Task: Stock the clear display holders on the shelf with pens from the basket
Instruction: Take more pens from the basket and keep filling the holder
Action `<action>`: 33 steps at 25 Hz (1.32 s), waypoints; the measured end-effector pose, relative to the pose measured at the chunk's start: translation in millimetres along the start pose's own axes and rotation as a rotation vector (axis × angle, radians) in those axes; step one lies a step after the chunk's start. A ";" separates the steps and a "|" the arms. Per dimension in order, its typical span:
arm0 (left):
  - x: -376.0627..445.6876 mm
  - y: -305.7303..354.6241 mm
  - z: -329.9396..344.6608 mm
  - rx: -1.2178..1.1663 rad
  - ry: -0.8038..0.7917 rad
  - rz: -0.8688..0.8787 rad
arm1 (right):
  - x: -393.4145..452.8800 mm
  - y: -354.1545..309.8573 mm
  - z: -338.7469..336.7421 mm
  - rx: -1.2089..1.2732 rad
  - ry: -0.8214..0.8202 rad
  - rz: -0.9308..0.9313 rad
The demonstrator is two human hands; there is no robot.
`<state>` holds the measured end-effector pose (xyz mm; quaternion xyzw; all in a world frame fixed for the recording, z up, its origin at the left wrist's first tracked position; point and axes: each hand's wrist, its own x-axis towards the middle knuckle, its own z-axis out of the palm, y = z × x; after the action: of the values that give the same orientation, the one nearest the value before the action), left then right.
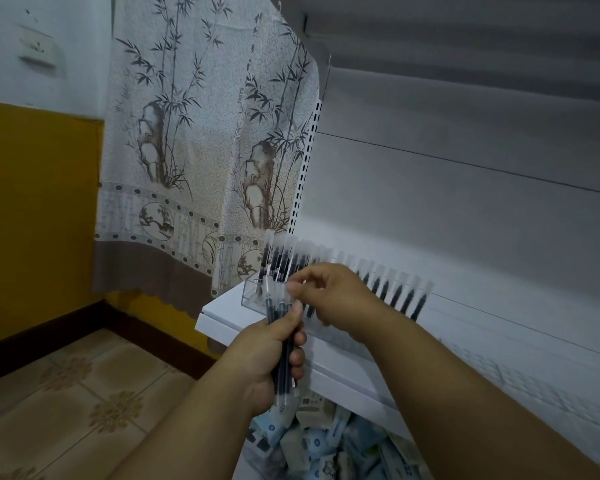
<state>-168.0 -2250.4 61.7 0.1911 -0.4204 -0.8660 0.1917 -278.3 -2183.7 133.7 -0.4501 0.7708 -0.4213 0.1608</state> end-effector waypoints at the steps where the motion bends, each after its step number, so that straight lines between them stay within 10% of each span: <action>1: -1.0 -0.8 3.4 0.010 -0.013 -0.003 | -1.6 1.2 0.7 0.074 -0.029 0.019; 4: -4.4 -1.2 9.5 0.019 -0.036 -0.019 | -3.6 0.6 -7.3 0.170 0.044 0.043; 11: -1.3 -2.1 4.3 -0.037 0.053 -0.023 | 8.0 4.1 -59.2 -0.050 0.777 -0.238; 33: 8.6 -0.6 8.3 -0.065 0.111 -0.024 | 13.8 9.6 -28.0 -0.513 0.504 -0.234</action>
<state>-179.5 -2248.8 64.5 0.2374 -0.3782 -0.8697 0.2103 -308.8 -2178.7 144.5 -0.4430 0.8099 -0.3276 -0.2014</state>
